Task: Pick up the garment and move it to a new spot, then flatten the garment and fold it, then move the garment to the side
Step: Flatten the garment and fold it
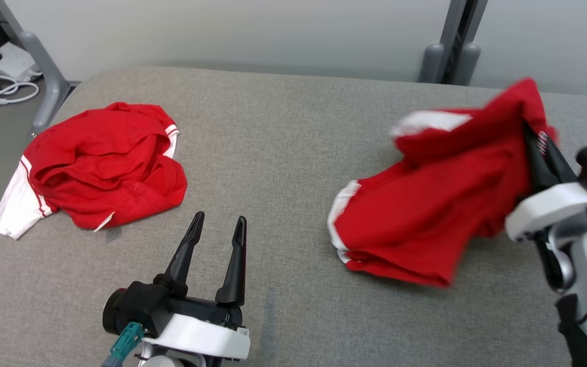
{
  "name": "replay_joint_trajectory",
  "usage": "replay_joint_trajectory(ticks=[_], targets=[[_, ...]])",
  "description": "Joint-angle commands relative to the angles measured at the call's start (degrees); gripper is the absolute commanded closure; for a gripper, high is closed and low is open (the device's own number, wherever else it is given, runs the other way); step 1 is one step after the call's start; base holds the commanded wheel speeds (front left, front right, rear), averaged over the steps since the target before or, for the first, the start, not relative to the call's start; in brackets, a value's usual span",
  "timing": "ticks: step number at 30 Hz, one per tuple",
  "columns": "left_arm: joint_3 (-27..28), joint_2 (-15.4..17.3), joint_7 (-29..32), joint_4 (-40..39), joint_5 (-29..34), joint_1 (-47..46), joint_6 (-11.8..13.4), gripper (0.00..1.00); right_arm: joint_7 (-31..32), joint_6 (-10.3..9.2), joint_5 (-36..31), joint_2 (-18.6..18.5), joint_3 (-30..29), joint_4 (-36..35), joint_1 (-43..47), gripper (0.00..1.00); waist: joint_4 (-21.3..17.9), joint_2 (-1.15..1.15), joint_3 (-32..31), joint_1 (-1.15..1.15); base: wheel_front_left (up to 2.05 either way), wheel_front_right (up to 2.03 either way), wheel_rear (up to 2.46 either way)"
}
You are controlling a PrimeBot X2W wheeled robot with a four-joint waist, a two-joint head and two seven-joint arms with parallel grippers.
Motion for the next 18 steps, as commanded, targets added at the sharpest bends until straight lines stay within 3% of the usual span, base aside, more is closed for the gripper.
replay_joint_trajectory(ticks=[1, 5, 6, 7, 8, 13, 18], targets=[[0.1, 0.2, 0.0, -0.2, 0.3, -0.5, 0.1, 0.0, 0.5, -0.02, -1.1, -0.6, -0.9, 1.4, 0.5, 1.0, 0.2, 0.0, 0.6, 0.0, 0.0, 0.0, 0.0], [0.3, 0.2, 0.0, 0.1, 0.2, -1.0, 0.0, 0.0, 2.2, -0.03, -3.3, -0.6, -8.8, 9.1, 0.9, 1.0, 0.4, 0.0, 1.9, 0.0, 0.0, 0.0, 0.0], [0.4, 0.2, 0.0, 0.2, 0.2, -1.1, 0.0, 0.0, 2.3, -0.03, -4.1, -0.5, -10.8, 10.7, 0.8, 0.96, 0.4, 0.0, 2.1, 0.0, 0.0, 0.0, 0.0], [0.5, 0.2, 0.0, 0.3, 0.2, -1.2, 0.0, 0.0, 1.8, -0.03, -4.9, -0.5, -13.2, 11.8, 0.5, 0.52, 0.3, 0.0, 2.3, 0.0, 0.0, 0.0, 0.0], [0.7, 0.2, 0.0, 0.3, 0.2, -1.3, 0.0, 0.0, 2.0, -0.03, -5.4, 0.1, -15.7, 13.1, 0.3, 0.0, 0.1, 0.0, 2.4, 0.0, 0.0, 0.0, 0.0], [1.2, 0.2, 0.0, 0.8, 0.6, -1.5, -0.1, 0.0, 0.2, -0.02, -8.1, 3.0, -21.1, 15.0, -1.5, 0.0, -1.9, 0.0, 2.0, 0.0, 0.0, 0.0, 0.0], [1.5, 0.2, 0.0, 0.8, 0.8, -1.7, -0.3, 0.0, -2.3, -0.02, -6.2, 5.0, -17.9, 11.9, -1.5, 0.0, -5.3, 0.0, 0.5, 0.0, 0.0, 0.0, 0.0]])
